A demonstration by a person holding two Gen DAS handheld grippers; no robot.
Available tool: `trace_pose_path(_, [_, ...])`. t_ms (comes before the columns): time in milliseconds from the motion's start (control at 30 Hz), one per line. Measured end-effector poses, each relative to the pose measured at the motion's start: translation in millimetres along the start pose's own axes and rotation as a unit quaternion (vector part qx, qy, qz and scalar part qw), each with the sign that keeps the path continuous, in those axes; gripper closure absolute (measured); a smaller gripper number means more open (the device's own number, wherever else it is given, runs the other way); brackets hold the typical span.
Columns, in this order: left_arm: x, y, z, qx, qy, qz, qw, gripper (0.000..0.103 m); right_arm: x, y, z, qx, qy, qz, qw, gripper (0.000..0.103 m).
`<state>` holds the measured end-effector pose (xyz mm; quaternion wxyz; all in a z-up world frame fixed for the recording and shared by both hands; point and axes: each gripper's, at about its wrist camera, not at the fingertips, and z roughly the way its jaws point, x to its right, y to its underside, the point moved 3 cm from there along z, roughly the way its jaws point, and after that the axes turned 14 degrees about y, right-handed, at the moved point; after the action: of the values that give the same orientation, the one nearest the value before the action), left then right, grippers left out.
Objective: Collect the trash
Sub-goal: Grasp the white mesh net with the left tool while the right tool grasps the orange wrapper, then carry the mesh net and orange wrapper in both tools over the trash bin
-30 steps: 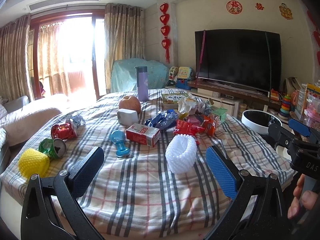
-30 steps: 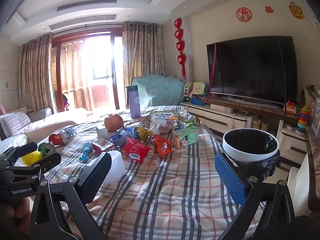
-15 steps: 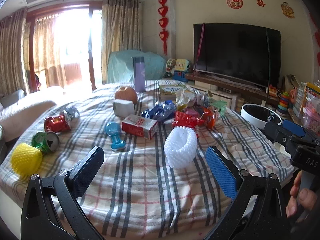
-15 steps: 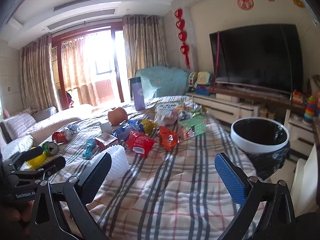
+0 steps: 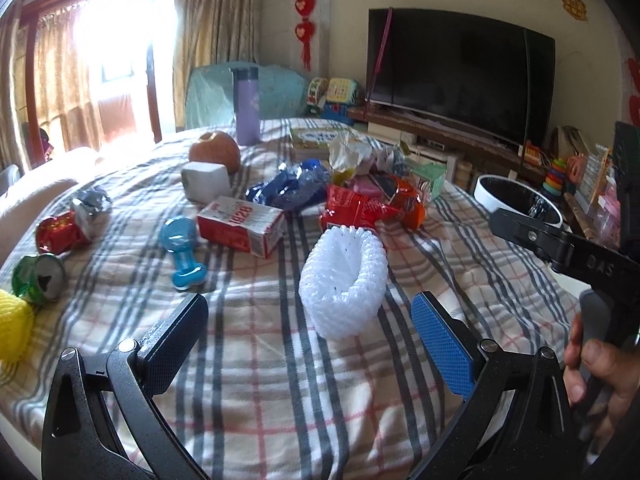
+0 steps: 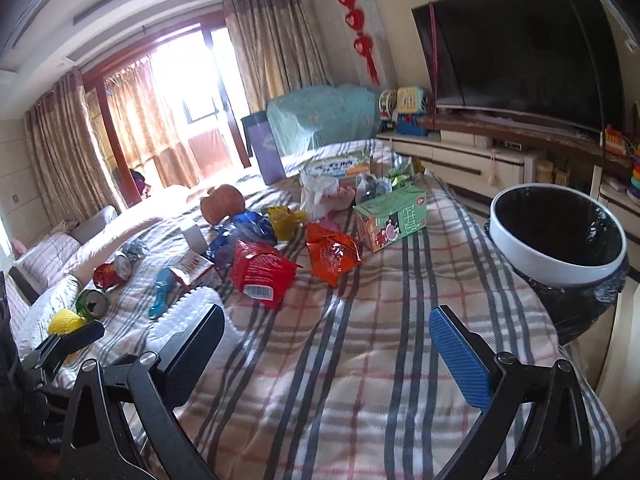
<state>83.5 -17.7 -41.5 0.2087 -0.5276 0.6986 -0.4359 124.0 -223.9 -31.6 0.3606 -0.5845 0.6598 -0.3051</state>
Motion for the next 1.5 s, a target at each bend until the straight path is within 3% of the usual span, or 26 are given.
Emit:
trace_pose_path(367, [-7.9,-4.5,30.2,-0.029,0.005,-0.004,0.9996,0.002,-14.2,-12.3,54.4,-0.052,-0.007,-0.031,0.998,0.029])
trace_pose_path(500, [-11.7,-4.3,41.5,-0.044,0.012,-0.008,0.9989,0.016,-14.6,-16.7,72.7,-0.068,-0.008,-0.034,0.997,0.041])
trace_pose_path(600, [-11.9,-4.7,49.3,-0.052,0.025,-0.013,0.9982,0.03,-16.2,-18.7,86.2,-0.08,-0.007,-0.041,0.996,0.056])
trace_pose_path(700, [-8.0,-6.6,54.6,-0.06,0.036,-0.012,0.9974,0.051,-16.4,-20.1,98.5,-0.091,-0.007,-0.043,0.995,0.078])
trace_pose_path(733, [-6.3,-7.6,56.6,-0.063,0.041,-0.01,0.9971,0.059,-16.4,-20.1,101.4,-0.094,-0.008,-0.043,0.995,0.091])
trace_pose_path(867, [3.3,-14.1,59.3,-0.062,0.053,-0.002,0.9966,0.068,-12.6,-20.1,99.0,-0.088,-0.009,-0.041,0.995,0.102])
trace_pose_path(1033, [22.2,-24.4,63.5,-0.061,0.079,0.009,0.995,0.074,9.7,-17.8,81.9,-0.082,-0.011,-0.017,0.996,0.103])
trace_pose_path(1500, [94.9,-46.7,95.7,-0.069,0.142,0.054,0.986,0.074,102.1,-10.2,32.7,-0.062,0.023,0.059,0.996,0.103])
